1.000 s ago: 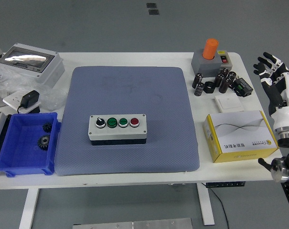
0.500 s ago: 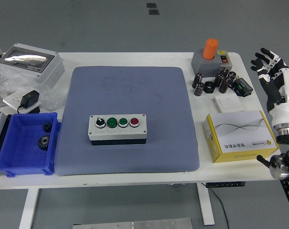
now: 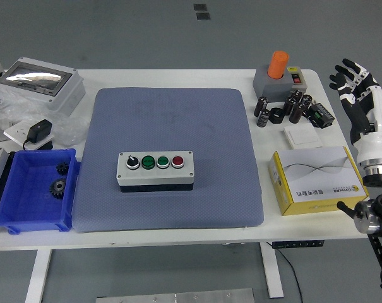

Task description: Pick up the button,place it on the desk,press the button,press the button

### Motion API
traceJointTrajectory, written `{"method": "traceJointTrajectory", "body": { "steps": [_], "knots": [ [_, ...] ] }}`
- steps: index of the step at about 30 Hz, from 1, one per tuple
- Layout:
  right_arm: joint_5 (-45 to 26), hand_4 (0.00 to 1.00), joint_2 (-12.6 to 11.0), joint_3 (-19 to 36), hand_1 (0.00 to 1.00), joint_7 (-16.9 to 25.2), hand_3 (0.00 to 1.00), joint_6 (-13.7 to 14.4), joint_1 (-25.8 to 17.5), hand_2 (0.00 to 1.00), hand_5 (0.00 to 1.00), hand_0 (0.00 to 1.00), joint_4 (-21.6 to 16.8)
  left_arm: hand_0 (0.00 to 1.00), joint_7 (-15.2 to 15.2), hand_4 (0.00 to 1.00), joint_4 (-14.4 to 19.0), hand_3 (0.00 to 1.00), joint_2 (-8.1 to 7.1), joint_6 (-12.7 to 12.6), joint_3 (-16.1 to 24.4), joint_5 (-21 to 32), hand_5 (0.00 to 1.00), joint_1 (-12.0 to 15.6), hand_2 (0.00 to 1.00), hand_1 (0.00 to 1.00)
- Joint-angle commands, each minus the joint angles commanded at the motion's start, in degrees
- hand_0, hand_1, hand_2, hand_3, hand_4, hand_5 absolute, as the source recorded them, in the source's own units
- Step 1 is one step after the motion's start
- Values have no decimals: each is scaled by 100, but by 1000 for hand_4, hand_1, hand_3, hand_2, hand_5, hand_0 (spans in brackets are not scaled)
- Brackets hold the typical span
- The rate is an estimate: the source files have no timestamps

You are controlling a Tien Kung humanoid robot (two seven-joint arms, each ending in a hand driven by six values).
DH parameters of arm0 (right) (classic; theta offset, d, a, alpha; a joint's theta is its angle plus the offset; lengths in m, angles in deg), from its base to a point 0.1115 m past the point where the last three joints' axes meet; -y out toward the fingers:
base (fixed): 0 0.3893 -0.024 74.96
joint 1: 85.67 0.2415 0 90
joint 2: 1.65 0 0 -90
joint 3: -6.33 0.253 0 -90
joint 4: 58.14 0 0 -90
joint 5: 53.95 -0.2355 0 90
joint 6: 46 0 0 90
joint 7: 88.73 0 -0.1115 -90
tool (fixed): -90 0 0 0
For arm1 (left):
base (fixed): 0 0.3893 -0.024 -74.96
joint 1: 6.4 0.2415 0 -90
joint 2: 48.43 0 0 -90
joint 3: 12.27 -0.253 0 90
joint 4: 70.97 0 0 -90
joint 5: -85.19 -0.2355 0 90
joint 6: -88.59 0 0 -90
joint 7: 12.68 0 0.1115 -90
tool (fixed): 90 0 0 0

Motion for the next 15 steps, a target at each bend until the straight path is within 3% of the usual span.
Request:
{"method": "traceJointTrajectory", "body": {
  "steps": [15],
  "knots": [
    [-1,732,8,25,752,-43,786,-10,-42,790,473,740,66,681,5,653,-6,754,35,-3,9,12,706,-7,637,656]
  ]
}}
